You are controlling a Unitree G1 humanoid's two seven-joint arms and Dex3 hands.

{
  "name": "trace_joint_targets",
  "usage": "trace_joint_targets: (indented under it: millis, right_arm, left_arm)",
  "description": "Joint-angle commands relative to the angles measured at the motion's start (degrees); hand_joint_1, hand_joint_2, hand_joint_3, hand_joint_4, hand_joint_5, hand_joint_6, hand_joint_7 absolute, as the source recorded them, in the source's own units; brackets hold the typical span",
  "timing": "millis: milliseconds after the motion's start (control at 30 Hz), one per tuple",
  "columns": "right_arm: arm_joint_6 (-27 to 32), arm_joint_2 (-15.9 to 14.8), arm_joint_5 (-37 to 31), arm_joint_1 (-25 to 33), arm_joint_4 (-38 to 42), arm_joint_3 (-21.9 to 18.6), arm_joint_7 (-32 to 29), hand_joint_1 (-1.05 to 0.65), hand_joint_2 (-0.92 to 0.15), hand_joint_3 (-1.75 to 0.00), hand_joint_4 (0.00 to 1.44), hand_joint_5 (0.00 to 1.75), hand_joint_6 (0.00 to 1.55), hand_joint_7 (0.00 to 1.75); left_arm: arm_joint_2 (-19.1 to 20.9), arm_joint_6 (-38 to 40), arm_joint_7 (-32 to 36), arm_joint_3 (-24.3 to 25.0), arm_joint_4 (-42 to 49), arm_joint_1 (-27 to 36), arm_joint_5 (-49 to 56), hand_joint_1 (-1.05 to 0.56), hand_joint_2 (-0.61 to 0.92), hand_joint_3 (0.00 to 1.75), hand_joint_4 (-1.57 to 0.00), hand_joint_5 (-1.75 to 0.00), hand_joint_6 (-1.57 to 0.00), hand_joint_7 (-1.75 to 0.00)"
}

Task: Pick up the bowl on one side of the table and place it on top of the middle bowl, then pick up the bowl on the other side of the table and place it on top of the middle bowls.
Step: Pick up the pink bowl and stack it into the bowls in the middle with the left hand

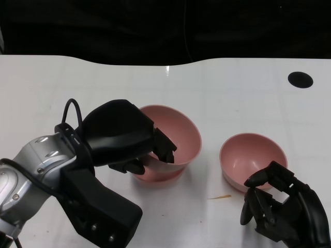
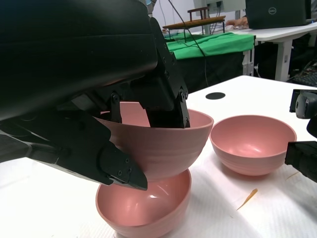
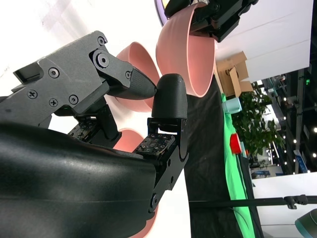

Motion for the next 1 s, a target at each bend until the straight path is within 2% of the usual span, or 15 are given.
trace_joint_targets:
  millis: [33,100,167,200,233,267,300,333,367,433,533,833,867,933,1000]
  right_arm:
    - [-0.4,-0.2,-0.5,0.9,-1.3,-0.1,-0.6,-0.08,-0.63,-0.95,0.88,1.65,0.81,1.38]
    - [-0.3,-0.3,-0.9,1.3,-2.0,0.1,-0.9,-0.09,-0.64,-0.94,0.87,1.64,0.81,1.38]
    - [-0.4,-0.4,-0.9,1.4,-2.1,0.0,-0.8,-0.09,-0.64,-0.94,0.87,1.64,0.81,1.37]
    - [-0.5,-0.4,-0.6,1.4,-2.0,-0.1,-0.5,-0.09,-0.64,-0.93,0.87,1.64,0.81,1.37]
    - [-0.5,-0.4,-0.3,1.4,-1.9,-0.2,-0.2,-0.09,-0.64,-0.93,0.87,1.63,0.80,1.36]
    - [-0.7,-0.5,-0.2,1.3,-1.7,-0.3,0.0,-0.09,-0.65,-0.92,0.86,1.63,0.80,1.36]
    - [-0.8,-0.5,-0.1,1.2,-1.5,-0.3,0.2,-0.09,-0.65,-0.92,0.86,1.63,0.80,1.36]
    - [-0.9,-0.5,-0.1,1.2,-1.3,-0.4,0.3,-0.08,-0.65,-0.92,0.86,1.63,0.80,1.36]
    - [-0.9,-0.4,-0.1,1.1,-1.2,-0.4,0.3,-0.09,-0.65,-0.92,0.86,1.63,0.80,1.35]
    - [-1.5,-0.3,-0.2,1.0,-0.7,-0.5,0.5,-0.09,-0.65,-0.92,0.87,1.63,0.81,1.35]
    - [-2.4,-0.3,-0.3,0.8,0.0,-0.6,0.9,-0.09,-0.65,-0.91,0.87,1.63,0.81,1.35]
    - [-2.8,-0.3,-0.3,0.7,0.4,-0.6,1.0,-0.10,-0.66,-0.90,0.87,1.64,0.81,1.35]
    - [-2.5,-0.3,-0.3,0.8,0.1,-0.5,0.9,-0.10,-0.66,-0.89,0.87,1.64,0.81,1.34]
    - [-2.2,-0.3,-0.3,1.0,-0.2,-0.5,0.8,-0.10,-0.66,-0.89,0.87,1.63,0.81,1.34]
    - [-2.2,-0.3,-0.3,1.0,-0.3,-0.4,0.7,-0.10,-0.66,-0.89,0.87,1.62,0.81,1.33]
  left_arm:
    - [0.0,-0.2,-0.2,-0.3,1.7,-0.4,0.5,-0.18,0.87,0.00,-1.03,-0.89,-1.20,-0.09]
    - [-0.4,-0.6,0.4,-0.7,3.6,-0.5,0.8,-0.17,0.89,0.00,-0.96,-1.04,-1.22,-0.08]
    - [-1.0,-1.6,1.7,-0.7,6.2,-0.7,0.7,-0.17,0.90,0.00,-0.93,-1.08,-1.22,-0.08]
    - [-1.4,-2.4,3.2,-0.6,8.1,-0.8,0.6,-0.18,0.91,0.09,-0.92,-1.08,-1.22,-0.07]
    - [-1.8,-3.1,4.4,-0.5,9.6,-0.9,0.7,-0.19,0.92,0.15,-0.86,-1.23,-1.24,-0.10]
    - [-1.9,-4.0,5.4,-0.5,11.0,-1.1,0.8,-0.19,0.92,0.17,-0.84,-1.29,-1.25,-0.11]
    - [-2.0,-4.6,6.0,-0.6,11.8,-1.3,1.0,-0.21,0.92,0.20,-0.79,-1.40,-1.23,-0.20]
    - [-2.0,-4.9,6.4,-0.7,12.5,-1.5,1.5,-0.21,0.92,0.22,-0.75,-1.47,-1.10,-0.47]
    - [-2.0,-5.1,6.7,-0.8,13.0,-1.6,1.8,-0.20,0.92,0.15,-0.81,-1.29,-1.02,-0.51]
    - [-2.0,-5.5,7.0,-1.0,13.9,-1.8,2.3,-0.19,0.92,0.12,-0.85,-1.21,-1.03,-0.45]
    - [-2.1,-6.1,8.2,-1.2,15.1,-2.0,2.9,-0.16,0.92,0.07,-0.81,-1.33,-1.06,-0.45]
    - [-2.3,-6.9,9.7,-1.2,16.2,-2.3,3.8,-0.15,0.92,0.03,-0.81,-1.36,-1.07,-0.47]
    - [-2.3,-6.8,9.4,-1.4,16.8,-2.4,3.8,-0.15,0.92,0.04,-0.81,-1.30,-1.06,-0.44]
    - [-2.3,-6.8,9.2,-1.6,17.7,-2.6,3.8,-0.17,0.92,0.06,-0.90,-0.98,-1.07,-0.25]
    - [-2.3,-6.8,9.3,-1.7,18.0,-2.7,3.7,-0.18,0.92,0.07,-0.92,-0.92,-1.08,-0.21]
